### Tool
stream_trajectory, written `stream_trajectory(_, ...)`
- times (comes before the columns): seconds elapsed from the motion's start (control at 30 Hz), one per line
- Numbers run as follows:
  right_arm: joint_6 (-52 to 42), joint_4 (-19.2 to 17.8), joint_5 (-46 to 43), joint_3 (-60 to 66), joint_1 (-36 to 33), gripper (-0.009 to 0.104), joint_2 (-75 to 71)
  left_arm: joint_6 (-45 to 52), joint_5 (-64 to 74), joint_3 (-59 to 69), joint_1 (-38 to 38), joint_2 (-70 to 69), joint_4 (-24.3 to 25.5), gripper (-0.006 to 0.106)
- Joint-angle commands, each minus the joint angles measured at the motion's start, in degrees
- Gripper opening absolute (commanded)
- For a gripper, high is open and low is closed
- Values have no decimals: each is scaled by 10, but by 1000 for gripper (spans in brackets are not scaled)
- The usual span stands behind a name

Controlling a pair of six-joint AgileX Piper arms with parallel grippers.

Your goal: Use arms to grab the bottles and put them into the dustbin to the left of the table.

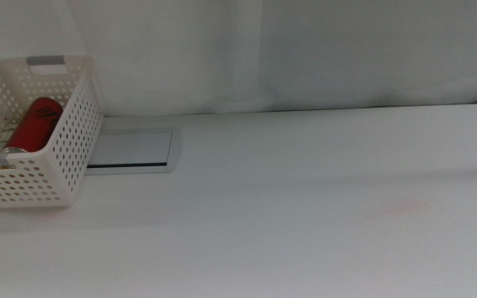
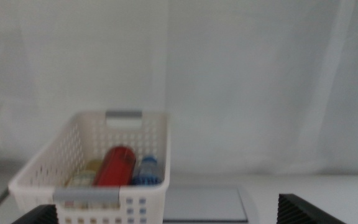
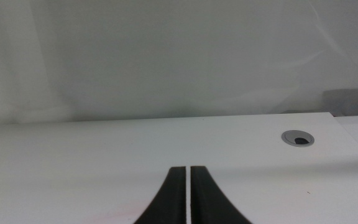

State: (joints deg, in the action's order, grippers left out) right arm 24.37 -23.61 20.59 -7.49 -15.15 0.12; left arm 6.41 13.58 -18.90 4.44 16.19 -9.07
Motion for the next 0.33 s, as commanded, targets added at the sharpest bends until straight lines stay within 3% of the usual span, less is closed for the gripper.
stream_trajectory(0.0,-3,-2,1,3,3,-3,-18,6,-73,59,-5,-5,-23,92)
stream_trajectory(0.3,-3,-2,1,3,3,-3,-18,-9,-112,135,-5,-5,-23,92)
